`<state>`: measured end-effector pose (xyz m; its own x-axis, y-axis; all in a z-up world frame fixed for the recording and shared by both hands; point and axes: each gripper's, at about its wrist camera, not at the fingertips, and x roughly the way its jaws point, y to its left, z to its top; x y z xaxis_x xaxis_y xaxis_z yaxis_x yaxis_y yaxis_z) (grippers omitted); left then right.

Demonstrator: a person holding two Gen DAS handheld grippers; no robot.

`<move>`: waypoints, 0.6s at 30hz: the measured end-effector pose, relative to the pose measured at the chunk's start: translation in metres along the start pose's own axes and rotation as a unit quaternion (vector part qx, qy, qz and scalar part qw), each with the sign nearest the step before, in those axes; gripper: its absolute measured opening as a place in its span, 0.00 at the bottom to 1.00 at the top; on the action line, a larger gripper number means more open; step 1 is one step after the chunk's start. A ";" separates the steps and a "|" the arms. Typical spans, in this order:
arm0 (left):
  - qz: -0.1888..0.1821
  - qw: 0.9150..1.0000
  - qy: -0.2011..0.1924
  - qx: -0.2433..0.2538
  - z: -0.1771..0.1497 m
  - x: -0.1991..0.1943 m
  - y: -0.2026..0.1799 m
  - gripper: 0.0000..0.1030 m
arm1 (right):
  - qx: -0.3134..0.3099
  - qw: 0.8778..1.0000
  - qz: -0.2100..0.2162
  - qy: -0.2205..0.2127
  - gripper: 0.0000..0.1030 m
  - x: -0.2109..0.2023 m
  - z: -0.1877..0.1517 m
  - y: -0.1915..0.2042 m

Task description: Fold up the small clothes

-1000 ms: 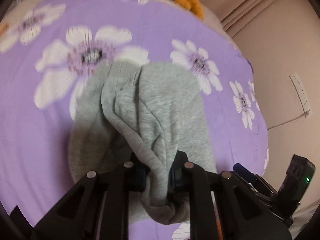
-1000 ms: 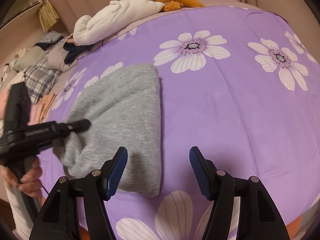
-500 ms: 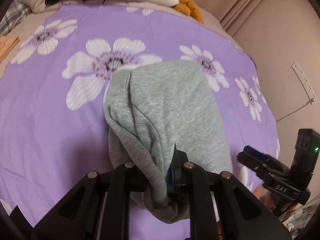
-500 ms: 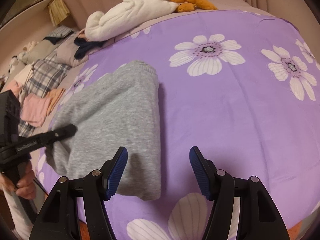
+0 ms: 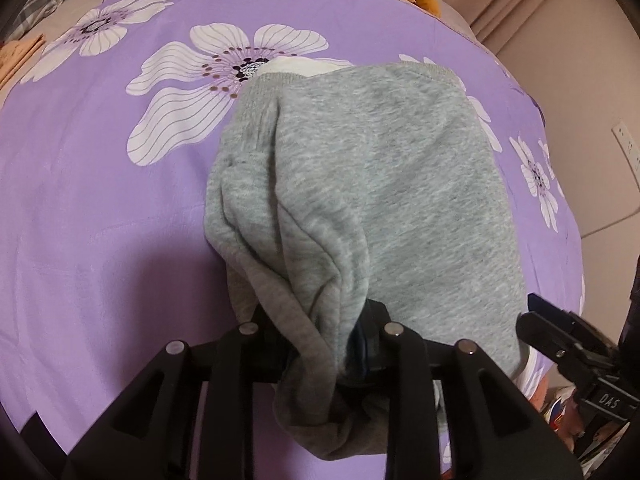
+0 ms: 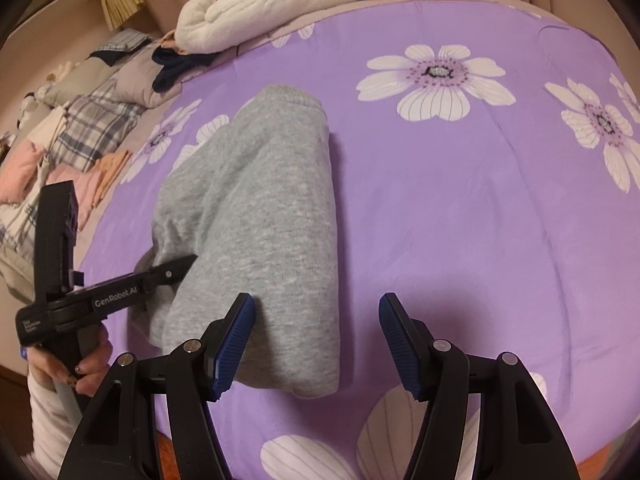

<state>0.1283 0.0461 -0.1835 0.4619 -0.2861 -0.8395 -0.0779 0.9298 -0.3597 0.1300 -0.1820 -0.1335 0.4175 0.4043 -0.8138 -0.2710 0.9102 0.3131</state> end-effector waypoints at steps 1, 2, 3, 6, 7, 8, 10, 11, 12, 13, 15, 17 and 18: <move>0.001 1.000 -0.001 -0.001 -0.001 -0.001 -0.001 0.30 | 0.001 1.000 0.000 0.001 0.63 0.001 0.000 0.000; 0.004 1.000 -0.003 0.000 -0.002 -0.002 -0.001 0.34 | 0.001 1.000 -0.002 0.002 0.63 0.001 0.000 0.000; 0.013 1.000 -0.005 0.003 -0.003 -0.004 -0.002 0.38 | 0.000 1.000 -0.005 0.002 0.64 0.002 0.000 0.001; 0.038 0.999 -0.006 0.006 -0.003 -0.014 -0.005 0.51 | -0.006 1.000 -0.015 0.000 0.65 0.000 -0.001 0.003; 0.041 0.999 -0.006 0.005 -0.003 -0.018 -0.005 0.60 | -0.007 1.000 -0.016 -0.001 0.65 -0.001 -0.001 0.003; 0.050 0.999 -0.009 0.005 -0.003 -0.023 -0.004 0.70 | -0.007 1.000 -0.017 -0.002 0.65 -0.002 0.000 0.003; 0.059 0.998 -0.029 0.009 -0.003 -0.036 -0.003 0.79 | -0.009 1.000 -0.019 -0.003 0.65 -0.003 0.001 0.002; 0.059 0.998 -0.038 0.011 -0.003 -0.041 -0.001 0.83 | -0.008 1.000 -0.020 -0.006 0.67 -0.003 0.002 0.001; 0.056 0.997 -0.043 0.010 -0.003 -0.045 0.000 0.86 | -0.006 1.000 -0.020 -0.010 0.74 -0.004 0.003 0.000; 0.049 0.998 -0.049 0.008 -0.002 -0.047 0.001 0.91 | -0.004 1.000 -0.018 -0.017 0.78 -0.005 0.005 -0.001; 0.025 0.998 -0.055 0.003 -0.001 -0.050 0.004 0.96 | 0.000 0.999 -0.007 -0.031 0.86 -0.007 0.009 -0.004; 0.007 0.999 -0.049 -0.002 -0.001 -0.047 0.003 0.97 | 0.005 0.999 0.007 -0.034 0.86 -0.005 0.016 -0.006; 0.000 0.999 -0.044 -0.004 -0.002 -0.043 0.002 0.97 | 0.007 0.999 0.014 -0.032 0.86 -0.002 0.019 -0.007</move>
<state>0.1063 0.0596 -0.1485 0.5377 -0.2639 -0.8007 -0.0845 0.9281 -0.3626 0.1474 -0.1879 -0.1250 0.4648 0.4335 -0.7720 -0.2713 0.8997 0.3418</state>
